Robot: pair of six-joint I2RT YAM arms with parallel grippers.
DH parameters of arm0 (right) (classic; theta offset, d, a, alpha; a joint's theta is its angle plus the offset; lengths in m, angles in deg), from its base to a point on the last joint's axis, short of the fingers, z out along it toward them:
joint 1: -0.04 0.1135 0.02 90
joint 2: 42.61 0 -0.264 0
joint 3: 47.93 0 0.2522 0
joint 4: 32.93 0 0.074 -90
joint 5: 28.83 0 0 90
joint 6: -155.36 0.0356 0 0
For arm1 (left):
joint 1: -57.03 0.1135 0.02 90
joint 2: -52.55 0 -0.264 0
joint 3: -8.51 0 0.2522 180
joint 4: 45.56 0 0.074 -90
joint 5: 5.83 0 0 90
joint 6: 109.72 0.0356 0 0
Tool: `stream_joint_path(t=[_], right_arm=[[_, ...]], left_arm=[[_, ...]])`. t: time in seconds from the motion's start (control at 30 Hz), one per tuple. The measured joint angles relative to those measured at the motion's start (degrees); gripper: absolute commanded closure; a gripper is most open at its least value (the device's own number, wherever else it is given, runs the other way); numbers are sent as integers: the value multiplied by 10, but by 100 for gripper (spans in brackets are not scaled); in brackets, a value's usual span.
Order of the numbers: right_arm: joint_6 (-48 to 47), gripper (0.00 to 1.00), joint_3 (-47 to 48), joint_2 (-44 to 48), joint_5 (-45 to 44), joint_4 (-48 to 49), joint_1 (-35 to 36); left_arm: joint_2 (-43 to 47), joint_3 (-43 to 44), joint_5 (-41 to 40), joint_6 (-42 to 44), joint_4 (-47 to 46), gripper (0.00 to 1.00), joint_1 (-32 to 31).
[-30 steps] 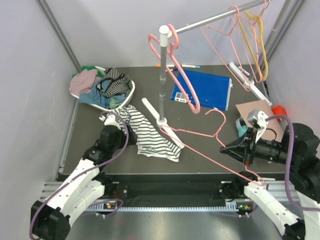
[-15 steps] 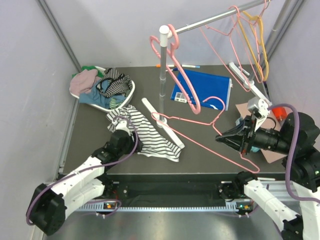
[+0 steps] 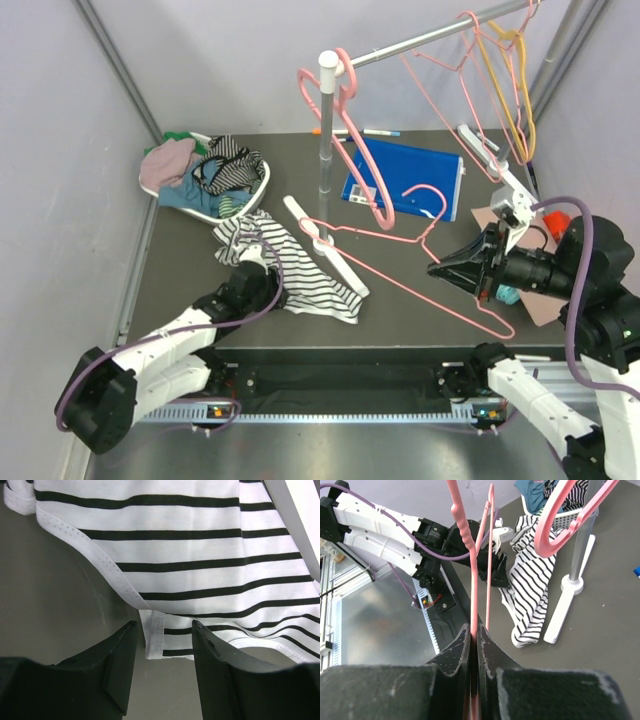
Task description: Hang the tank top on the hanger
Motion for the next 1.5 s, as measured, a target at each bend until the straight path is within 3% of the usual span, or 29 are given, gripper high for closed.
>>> stream_joint_path(t=[0.13,0.4,0.47,0.6,0.67,0.77,0.87,1.07,1.17,1.33,1.5], right_arm=[[3,100,0,-9,0,15,0],[4,100,0,-21,0,21,0],[4,100,0,-24,-1,22,1],[5,100,3,-35,-6,24,10],[8,100,10,-45,-13,28,16],[12,100,24,-61,-29,37,30],[17,100,37,-77,-68,48,83],[24,100,71,-140,-217,71,320],[29,100,75,-169,-282,89,388],[48,100,46,-193,-398,121,442],[78,100,-41,-148,-489,160,459]], left_arm=[[0,-1,2,-5,-1,54,-11],[-9,-1,0,-18,2,56,-32],[-15,-2,0,-21,1,62,-35],[-28,-2,-1,-28,-1,92,-40],[-33,-2,0,-30,0,100,-43],[-34,-2,-1,-30,0,100,-45],[-32,-2,-2,-30,1,100,-45],[-11,-2,-14,-30,12,100,-45],[10,-1,-21,-30,23,100,-45],[82,5,-40,-30,69,100,-45],[159,42,-70,-27,126,100,-45]])
